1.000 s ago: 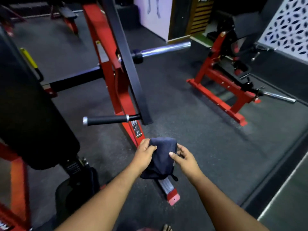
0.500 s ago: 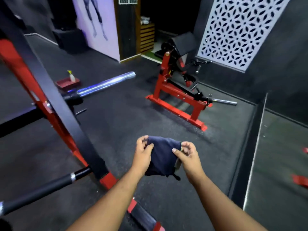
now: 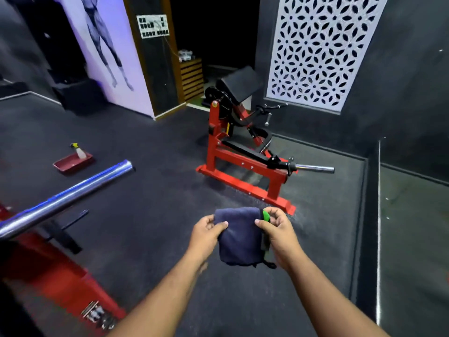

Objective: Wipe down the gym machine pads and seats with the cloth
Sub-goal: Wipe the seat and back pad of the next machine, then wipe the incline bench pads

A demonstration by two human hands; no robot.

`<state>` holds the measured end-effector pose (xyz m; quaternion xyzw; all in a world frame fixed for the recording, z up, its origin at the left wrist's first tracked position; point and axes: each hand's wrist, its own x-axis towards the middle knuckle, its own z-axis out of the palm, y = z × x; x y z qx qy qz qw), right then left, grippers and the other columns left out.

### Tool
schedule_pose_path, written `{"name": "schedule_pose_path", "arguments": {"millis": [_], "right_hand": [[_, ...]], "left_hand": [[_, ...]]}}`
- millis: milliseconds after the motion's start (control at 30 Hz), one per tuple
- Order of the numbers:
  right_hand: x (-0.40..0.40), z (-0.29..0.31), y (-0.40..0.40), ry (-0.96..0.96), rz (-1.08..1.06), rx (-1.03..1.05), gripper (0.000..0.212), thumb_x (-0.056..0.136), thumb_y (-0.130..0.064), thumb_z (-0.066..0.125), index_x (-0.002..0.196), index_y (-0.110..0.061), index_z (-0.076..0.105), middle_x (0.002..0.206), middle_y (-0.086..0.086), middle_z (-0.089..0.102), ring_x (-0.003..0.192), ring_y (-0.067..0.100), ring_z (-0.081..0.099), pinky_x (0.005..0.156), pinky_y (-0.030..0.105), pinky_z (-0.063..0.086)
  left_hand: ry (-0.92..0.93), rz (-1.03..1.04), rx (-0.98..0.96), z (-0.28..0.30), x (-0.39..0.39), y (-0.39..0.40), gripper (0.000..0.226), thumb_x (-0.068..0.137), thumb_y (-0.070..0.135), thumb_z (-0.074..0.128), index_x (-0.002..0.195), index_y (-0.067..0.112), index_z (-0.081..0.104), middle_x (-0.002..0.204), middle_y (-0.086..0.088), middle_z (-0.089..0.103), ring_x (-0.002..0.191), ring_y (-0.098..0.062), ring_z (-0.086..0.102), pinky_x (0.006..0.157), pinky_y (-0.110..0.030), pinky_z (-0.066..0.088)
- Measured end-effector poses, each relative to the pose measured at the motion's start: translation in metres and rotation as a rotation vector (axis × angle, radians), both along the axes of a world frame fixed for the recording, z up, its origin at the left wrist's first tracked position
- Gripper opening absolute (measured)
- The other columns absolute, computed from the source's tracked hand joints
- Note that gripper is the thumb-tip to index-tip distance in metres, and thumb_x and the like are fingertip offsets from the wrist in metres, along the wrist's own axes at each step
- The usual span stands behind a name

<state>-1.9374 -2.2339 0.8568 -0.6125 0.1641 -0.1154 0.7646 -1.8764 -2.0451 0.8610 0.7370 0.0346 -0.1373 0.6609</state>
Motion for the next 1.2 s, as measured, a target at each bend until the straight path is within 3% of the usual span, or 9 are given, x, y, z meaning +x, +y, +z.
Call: {"name": "schedule_pose_path", "arguments": {"millis": [167, 367, 567, 667, 767, 867, 1000, 1100, 1200], "right_hand": [[0.067, -0.006, -0.082, 0.017, 0.056, -0.129, 0.039, 0.082, 0.003, 0.073, 0.107, -0.022, 0.057, 0.087, 0.003, 0.064, 0.080, 0.014, 0.057, 0.069, 0.026, 0.049], [0.142, 0.004, -0.137, -0.061, 0.231, -0.446, 0.041, 0.084, 0.000, 0.078, 0.113, -0.021, 0.057, 0.111, -0.006, 0.066, 0.099, 0.004, 0.062, 0.091, 0.025, 0.048], [0.224, 0.013, -0.183, -0.160, 0.216, -0.836, 0.038, 0.083, -0.070, 0.066, 0.092, -0.033, 0.062, 0.098, -0.023, 0.058, 0.099, 0.008, 0.058, 0.090, 0.036, 0.047], [0.327, 0.030, -0.190, -0.167, 0.363, -0.835, 0.054, 0.092, -0.060, 0.064, 0.140, -0.040, 0.048, 0.148, -0.021, 0.045, 0.142, -0.002, 0.038, 0.118, 0.020, 0.029], [0.355, 0.042, -0.199, -0.080, 0.593, -0.855, 0.065, 0.094, -0.040, 0.073, 0.150, -0.039, 0.041, 0.156, -0.025, 0.036, 0.151, -0.004, 0.018, 0.121, 0.016, 0.016], [0.396, 0.041, -0.201, -0.101, 0.620, -1.059, 0.044, 0.087, -0.055, 0.073, 0.116, -0.021, 0.068, 0.124, -0.004, 0.067, 0.130, 0.018, 0.054, 0.114, 0.036, 0.037], [0.471, 0.062, -0.204, -0.057, 0.476, -1.176, 0.040, 0.081, -0.058, 0.063, 0.082, -0.018, 0.056, 0.079, -0.002, 0.060, 0.079, 0.018, 0.057, 0.075, 0.045, 0.048], [0.506, 0.066, -0.211, 0.071, 0.334, -1.285, 0.032, 0.073, -0.061, 0.050, 0.076, -0.030, 0.044, 0.073, -0.010, 0.056, 0.074, 0.017, 0.056, 0.068, 0.039, 0.047], [0.551, 0.064, -0.227, 0.179, 0.325, -1.369, 0.043, 0.073, -0.073, 0.061, 0.081, -0.034, 0.044, 0.079, -0.012, 0.059, 0.078, 0.015, 0.059, 0.069, 0.039, 0.049]], "left_hand": [[-0.038, 0.044, 0.140, 0.012, 0.066, -0.075, 0.023, 0.081, 0.024, 0.072, 0.070, 0.014, 0.055, 0.063, -0.001, 0.049, 0.064, -0.016, 0.043, 0.061, -0.035, 0.033], [0.383, -0.121, -0.125, 0.036, 0.137, -0.132, 0.037, 0.088, 0.049, 0.071, 0.094, 0.014, 0.078, 0.093, -0.011, 0.079, 0.080, -0.026, 0.071, 0.067, -0.031, 0.048], [-0.316, -0.453, 0.383, 0.052, 0.235, -0.163, 0.019, 0.092, 0.016, 0.069, 0.074, 0.022, 0.068, 0.067, 0.014, 0.065, 0.065, 0.003, 0.055, 0.064, -0.024, 0.042], [-0.379, -0.715, 0.395, 0.065, 0.338, -0.172, 0.026, 0.092, 0.012, 0.069, 0.069, 0.020, 0.059, 0.056, 0.017, 0.051, 0.053, 0.007, 0.043, 0.058, -0.021, 0.035], [-0.356, -0.865, 0.448, 0.080, 0.364, -0.172, 0.033, 0.090, 0.012, 0.072, 0.064, 0.023, 0.056, 0.055, 0.018, 0.050, 0.055, 0.006, 0.042, 0.056, -0.021, 0.035], [-0.334, -0.905, 0.510, 0.086, 0.415, -0.171, 0.019, 0.084, 0.020, 0.079, 0.069, 0.026, 0.069, 0.061, 0.014, 0.060, 0.056, 0.002, 0.052, 0.057, -0.023, 0.042], [-0.461, -0.900, 0.921, 0.101, 0.507, -0.154, 0.036, 0.072, 0.052, 0.083, 0.092, 0.025, 0.071, 0.080, 0.009, 0.071, 0.078, -0.010, 0.066, 0.068, -0.031, 0.054], [-0.471, -0.808, 1.149, 0.094, 0.548, -0.133, 0.027, 0.079, 0.052, 0.077, 0.078, 0.029, 0.063, 0.073, 0.011, 0.060, 0.084, -0.020, 0.066, 0.068, -0.032, 0.048], [-0.414, -0.612, 1.014, 0.088, 0.594, -0.108, 0.027, 0.088, 0.044, 0.072, 0.073, 0.029, 0.056, 0.076, 0.010, 0.061, 0.083, -0.019, 0.063, 0.067, -0.032, 0.044]]}}
